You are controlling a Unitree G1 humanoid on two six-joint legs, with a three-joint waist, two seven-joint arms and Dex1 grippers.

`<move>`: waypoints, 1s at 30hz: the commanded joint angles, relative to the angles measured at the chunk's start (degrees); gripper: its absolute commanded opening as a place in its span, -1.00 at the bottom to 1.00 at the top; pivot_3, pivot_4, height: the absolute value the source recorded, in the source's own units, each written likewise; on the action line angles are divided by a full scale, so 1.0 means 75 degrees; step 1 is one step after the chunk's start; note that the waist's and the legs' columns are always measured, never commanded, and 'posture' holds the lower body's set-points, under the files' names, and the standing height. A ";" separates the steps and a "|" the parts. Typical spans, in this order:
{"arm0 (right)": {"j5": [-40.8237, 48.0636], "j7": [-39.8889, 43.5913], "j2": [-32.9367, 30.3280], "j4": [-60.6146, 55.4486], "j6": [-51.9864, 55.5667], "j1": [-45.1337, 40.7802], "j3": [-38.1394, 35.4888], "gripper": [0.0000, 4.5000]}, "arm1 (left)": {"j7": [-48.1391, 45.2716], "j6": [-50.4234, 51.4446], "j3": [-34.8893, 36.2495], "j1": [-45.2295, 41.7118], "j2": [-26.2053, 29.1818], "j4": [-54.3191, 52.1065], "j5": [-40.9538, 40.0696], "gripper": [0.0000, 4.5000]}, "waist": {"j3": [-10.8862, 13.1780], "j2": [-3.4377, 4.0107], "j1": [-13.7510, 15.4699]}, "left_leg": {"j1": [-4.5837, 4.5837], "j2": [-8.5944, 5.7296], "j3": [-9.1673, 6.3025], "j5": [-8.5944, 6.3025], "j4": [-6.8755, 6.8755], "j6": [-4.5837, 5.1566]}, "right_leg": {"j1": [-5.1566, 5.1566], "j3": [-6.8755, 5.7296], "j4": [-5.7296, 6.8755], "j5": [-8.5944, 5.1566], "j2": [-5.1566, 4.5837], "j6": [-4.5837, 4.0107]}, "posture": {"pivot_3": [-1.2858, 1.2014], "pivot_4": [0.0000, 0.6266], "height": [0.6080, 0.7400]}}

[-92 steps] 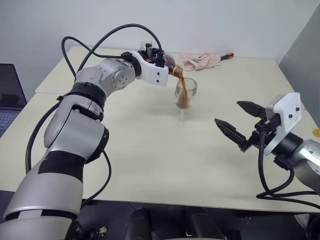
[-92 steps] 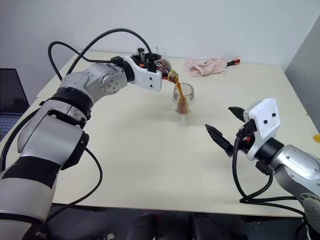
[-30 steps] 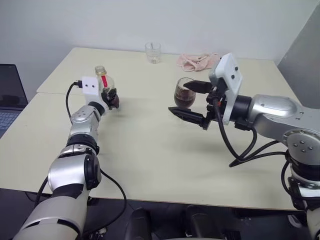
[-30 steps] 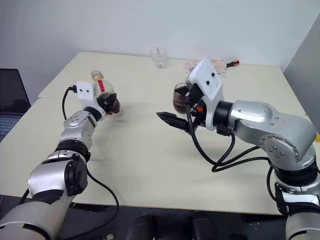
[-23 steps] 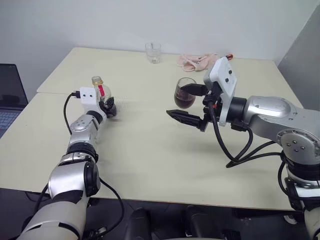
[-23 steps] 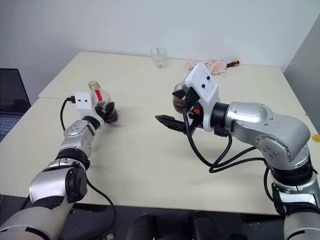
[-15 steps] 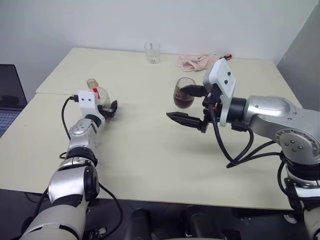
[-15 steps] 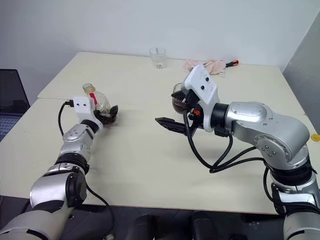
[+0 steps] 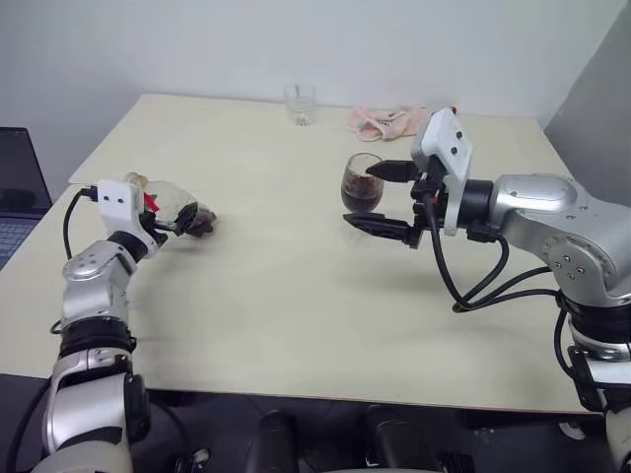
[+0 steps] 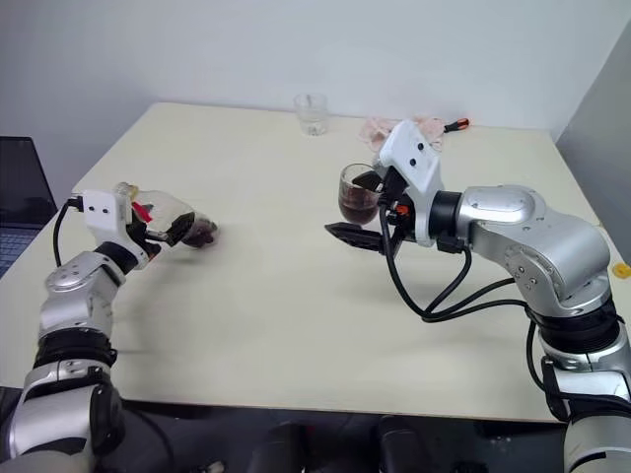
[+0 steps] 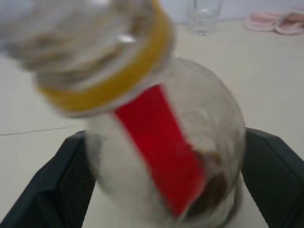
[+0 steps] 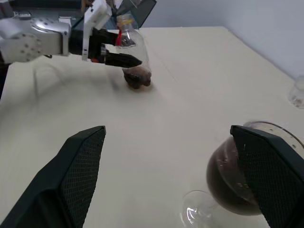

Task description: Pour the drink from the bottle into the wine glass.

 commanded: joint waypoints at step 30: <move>-0.0594 0.3116 -0.2291 0.2379 -0.1641 0.0304 -0.2053 1.00 | -0.4984 0.4606 -0.0570 -0.1398 0.3619 -0.3719 -0.3014 0.99 | 0.0030 0.0013 -0.0022 | 0.0013 0.0000 0.0006 -0.0003 -0.0012 0.0001 | -0.0005 0.0002 -0.0002 -0.0059 0.0008 0.0001 | 0.03 -0.52 1.00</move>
